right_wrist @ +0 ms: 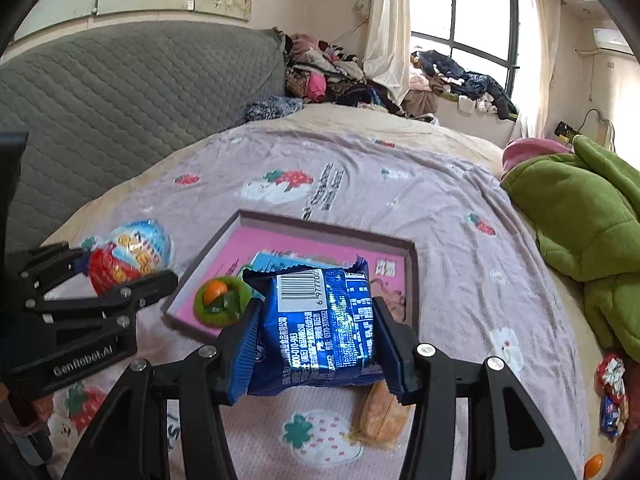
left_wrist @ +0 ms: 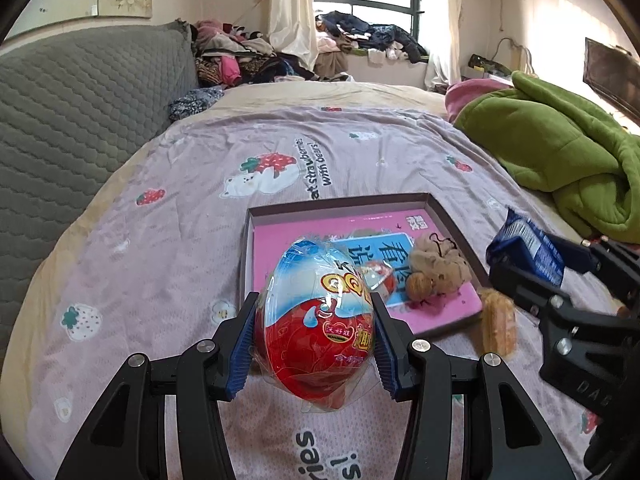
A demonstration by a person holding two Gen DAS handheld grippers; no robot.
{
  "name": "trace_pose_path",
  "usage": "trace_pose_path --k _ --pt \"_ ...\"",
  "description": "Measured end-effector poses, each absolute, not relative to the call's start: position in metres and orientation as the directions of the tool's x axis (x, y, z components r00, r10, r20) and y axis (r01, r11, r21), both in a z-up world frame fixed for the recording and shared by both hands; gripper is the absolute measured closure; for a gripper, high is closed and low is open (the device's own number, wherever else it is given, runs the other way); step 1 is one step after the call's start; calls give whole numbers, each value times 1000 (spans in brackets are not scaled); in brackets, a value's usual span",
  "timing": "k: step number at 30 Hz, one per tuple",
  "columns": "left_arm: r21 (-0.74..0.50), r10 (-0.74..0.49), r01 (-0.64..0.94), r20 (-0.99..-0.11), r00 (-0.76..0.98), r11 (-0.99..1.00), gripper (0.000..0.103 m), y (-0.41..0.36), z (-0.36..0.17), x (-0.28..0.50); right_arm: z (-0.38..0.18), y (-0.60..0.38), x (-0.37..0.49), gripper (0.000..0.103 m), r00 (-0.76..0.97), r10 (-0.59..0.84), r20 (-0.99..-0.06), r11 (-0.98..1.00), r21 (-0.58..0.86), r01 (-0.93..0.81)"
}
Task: Organize objects
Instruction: 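Lift and carry the Kinder egg with left gripper while right gripper carries the blue packet over the tray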
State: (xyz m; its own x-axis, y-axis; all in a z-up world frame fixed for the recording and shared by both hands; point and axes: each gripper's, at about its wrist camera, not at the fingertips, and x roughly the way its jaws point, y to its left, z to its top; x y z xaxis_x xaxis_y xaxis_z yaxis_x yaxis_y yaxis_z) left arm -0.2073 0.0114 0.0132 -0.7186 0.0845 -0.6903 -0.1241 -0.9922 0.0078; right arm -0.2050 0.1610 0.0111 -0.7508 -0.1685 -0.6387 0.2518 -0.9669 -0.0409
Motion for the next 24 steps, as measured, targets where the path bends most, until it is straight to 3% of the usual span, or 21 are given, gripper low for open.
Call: trace_pose_path --k 14,24 --pt "30 56 -108 -703 -709 -994 50 17 -7 -262 0 175 -258 50 -760 -164 -630 -971 -33 237" --pt "46 36 -99 -721 -692 -994 50 24 -42 -306 -49 191 -301 50 -720 -137 -680 -980 -12 197"
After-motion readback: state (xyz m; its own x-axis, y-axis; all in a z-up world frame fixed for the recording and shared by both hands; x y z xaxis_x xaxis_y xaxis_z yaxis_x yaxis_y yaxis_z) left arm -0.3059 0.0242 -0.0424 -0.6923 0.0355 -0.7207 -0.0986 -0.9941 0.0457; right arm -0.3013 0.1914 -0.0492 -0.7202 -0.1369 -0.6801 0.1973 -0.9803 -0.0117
